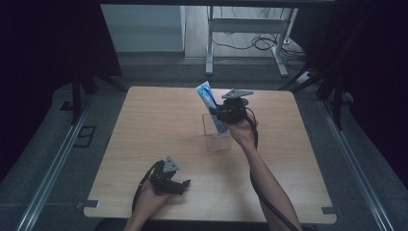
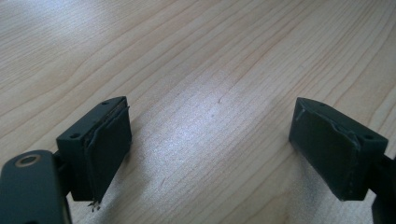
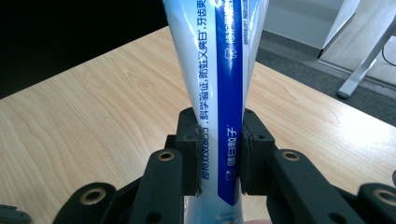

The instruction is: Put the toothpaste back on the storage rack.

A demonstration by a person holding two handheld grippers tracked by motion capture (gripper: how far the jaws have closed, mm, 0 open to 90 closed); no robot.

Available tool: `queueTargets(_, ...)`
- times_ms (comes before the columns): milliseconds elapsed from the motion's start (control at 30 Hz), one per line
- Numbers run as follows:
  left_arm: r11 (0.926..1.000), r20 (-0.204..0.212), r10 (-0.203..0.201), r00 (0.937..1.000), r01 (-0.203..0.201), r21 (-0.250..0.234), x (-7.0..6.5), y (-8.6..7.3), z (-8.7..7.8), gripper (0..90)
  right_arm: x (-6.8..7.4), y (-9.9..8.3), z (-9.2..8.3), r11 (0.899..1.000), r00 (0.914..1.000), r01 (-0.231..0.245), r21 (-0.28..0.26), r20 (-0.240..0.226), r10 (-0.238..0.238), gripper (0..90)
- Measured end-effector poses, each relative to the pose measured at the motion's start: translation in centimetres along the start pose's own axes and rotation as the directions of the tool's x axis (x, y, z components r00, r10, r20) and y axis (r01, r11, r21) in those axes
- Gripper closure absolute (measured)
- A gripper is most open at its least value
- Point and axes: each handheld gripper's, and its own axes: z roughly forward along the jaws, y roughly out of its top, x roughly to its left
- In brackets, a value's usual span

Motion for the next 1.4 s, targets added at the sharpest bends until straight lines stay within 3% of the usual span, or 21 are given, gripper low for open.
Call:
queueTargets(733,1.0,0.001,0.0,1.0,0.0,0.0,0.0,0.0,0.0,13.0,-0.1,-2.7,0.9,1.0,0.9997,0.009,0.011,0.024,-0.009,72.2)
queueTargets(1400,1.0,0.0,0.006,1.0,-0.006,0.0,0.0,0.0,0.0,13.0,0.7,-4.2,1.3,0.999,0.9999,0.014,0.039,0.002,-0.014,71.0)
